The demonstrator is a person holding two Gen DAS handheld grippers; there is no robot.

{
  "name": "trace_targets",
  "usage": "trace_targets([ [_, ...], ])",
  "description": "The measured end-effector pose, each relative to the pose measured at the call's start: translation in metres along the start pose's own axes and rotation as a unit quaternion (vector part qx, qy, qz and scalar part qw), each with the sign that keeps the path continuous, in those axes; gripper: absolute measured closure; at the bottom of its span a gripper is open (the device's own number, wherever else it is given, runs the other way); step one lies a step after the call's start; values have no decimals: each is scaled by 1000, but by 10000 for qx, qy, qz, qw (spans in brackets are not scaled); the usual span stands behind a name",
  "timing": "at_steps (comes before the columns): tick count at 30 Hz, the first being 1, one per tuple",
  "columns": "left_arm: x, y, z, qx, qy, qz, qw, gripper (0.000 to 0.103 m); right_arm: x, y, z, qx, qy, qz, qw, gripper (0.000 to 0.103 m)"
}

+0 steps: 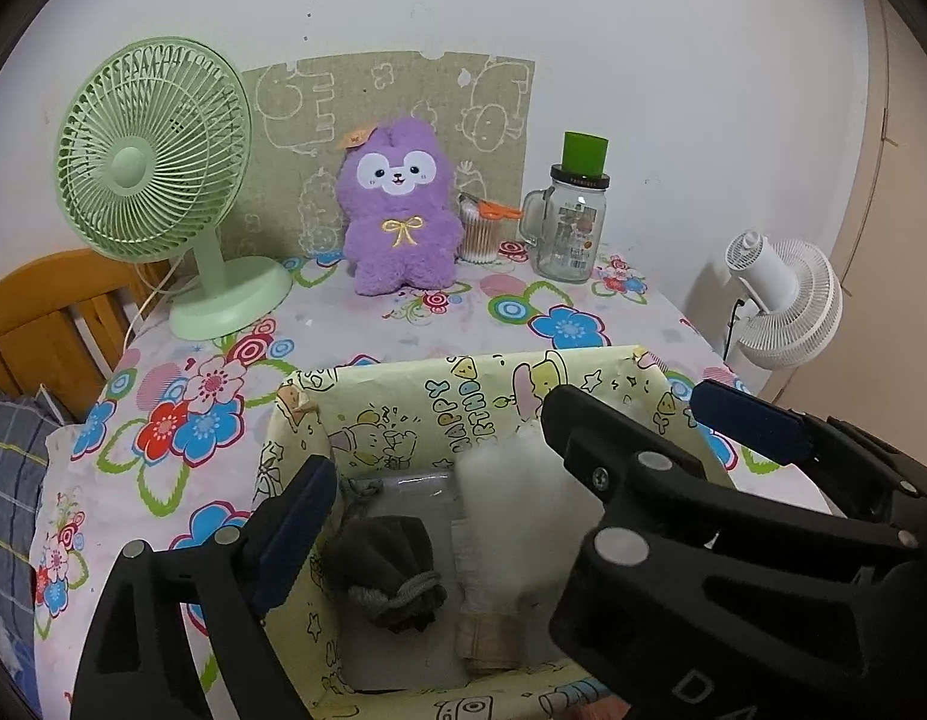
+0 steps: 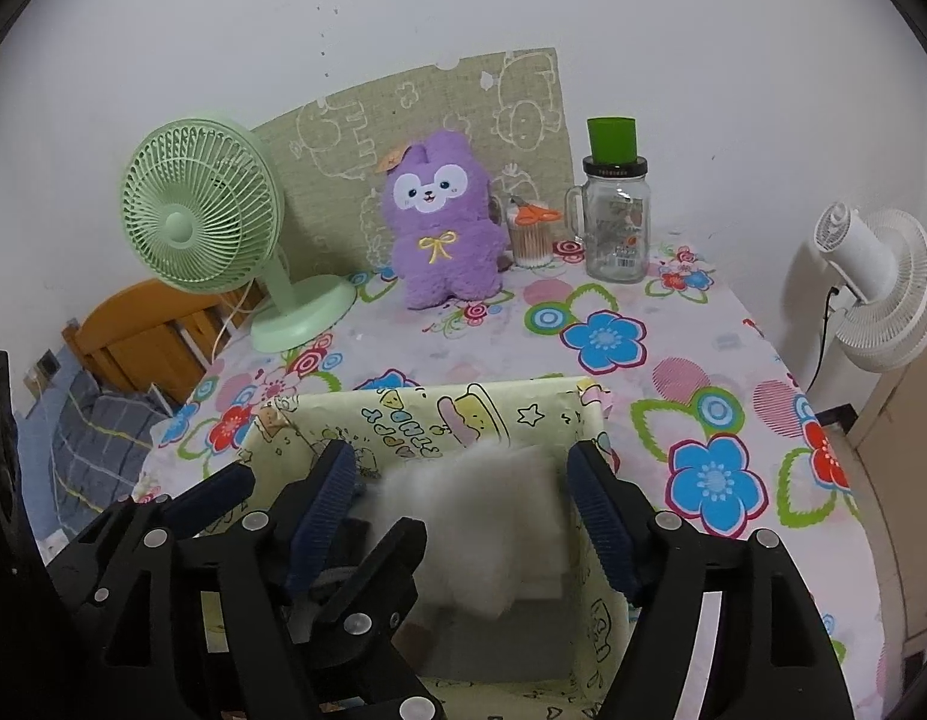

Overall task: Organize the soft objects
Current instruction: 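Withdraw both open tools from the box toward the remaining items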

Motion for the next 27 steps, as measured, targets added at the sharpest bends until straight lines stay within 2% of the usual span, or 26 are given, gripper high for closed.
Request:
trace_targets([
  [5,-2,8,2,-25,7,76,10000,10,-2,7,-1,-16,35,45,10000,17],
  [15,-8,31,7,74,-65,252,9996,9,-10,27,-6,-82,131,180,9997,16],
  [18,-10,37,8,89,-79,304,9995,9,-12,33,-7,-111,169,211,9996,11],
  [27,-16,58,11,112,-97,468,9988,9,-18,56,-13,-181,254,397,9987,11],
])
Point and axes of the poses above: each gripper's, at about its wrist camera, not at the fingertips, and y roughly against the way its jaws point, z to its right, x to its top, the point moved 7 cm from there along -y, roughly the way its jaws point, and after that the axes turned 10 degrees about -z, right-handed, at the moved point
